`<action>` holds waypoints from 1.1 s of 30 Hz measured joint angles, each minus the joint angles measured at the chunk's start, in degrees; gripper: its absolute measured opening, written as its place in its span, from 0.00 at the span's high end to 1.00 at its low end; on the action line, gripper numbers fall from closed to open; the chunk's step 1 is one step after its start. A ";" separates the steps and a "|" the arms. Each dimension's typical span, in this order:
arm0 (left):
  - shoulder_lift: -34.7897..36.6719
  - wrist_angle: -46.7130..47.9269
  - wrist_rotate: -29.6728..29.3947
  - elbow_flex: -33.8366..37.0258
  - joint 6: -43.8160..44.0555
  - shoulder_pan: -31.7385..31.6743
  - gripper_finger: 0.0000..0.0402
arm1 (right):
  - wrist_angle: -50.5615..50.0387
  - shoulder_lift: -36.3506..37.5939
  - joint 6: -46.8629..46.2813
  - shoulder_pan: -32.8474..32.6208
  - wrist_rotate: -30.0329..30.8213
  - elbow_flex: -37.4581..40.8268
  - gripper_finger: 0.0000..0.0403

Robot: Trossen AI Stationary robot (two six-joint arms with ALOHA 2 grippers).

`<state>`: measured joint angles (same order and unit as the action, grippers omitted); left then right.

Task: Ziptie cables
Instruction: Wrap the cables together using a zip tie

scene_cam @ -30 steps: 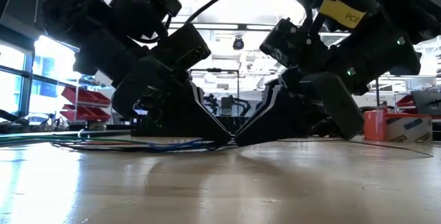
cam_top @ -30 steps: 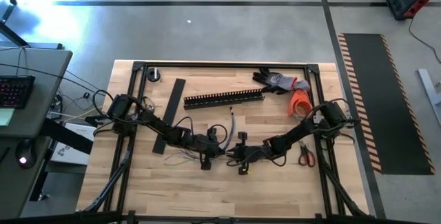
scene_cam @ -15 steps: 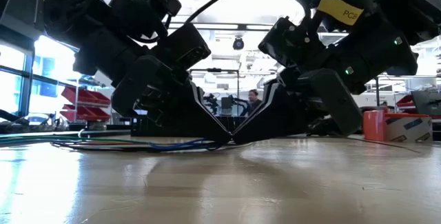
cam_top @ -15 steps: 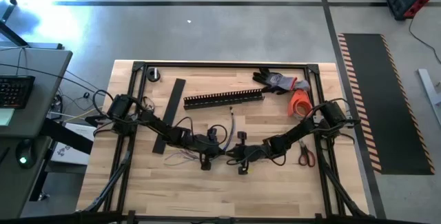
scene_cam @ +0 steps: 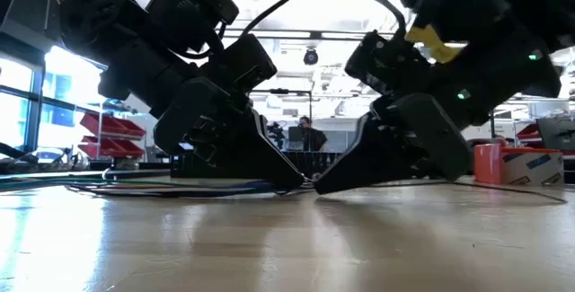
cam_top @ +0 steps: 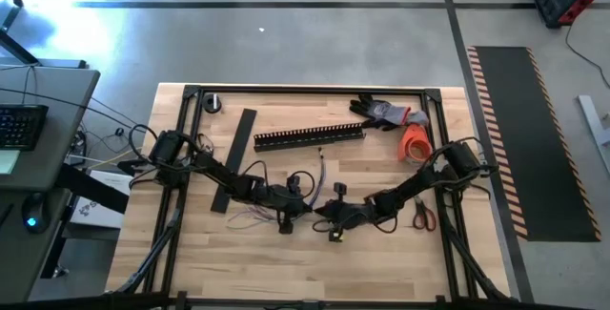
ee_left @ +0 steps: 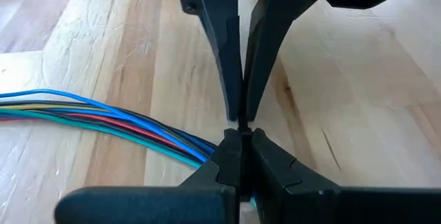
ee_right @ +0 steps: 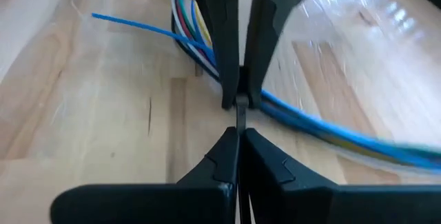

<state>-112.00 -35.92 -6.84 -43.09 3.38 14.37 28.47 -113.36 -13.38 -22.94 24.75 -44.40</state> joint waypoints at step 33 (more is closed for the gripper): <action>0.13 1.12 -0.19 0.02 -0.20 0.68 1.00 | -58.22 21.70 -47.13 -21.59 -3.34 0.46 1.00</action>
<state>-111.87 -34.81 -7.03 -43.07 3.18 15.05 -29.75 -91.66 -60.51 -44.53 21.41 -43.94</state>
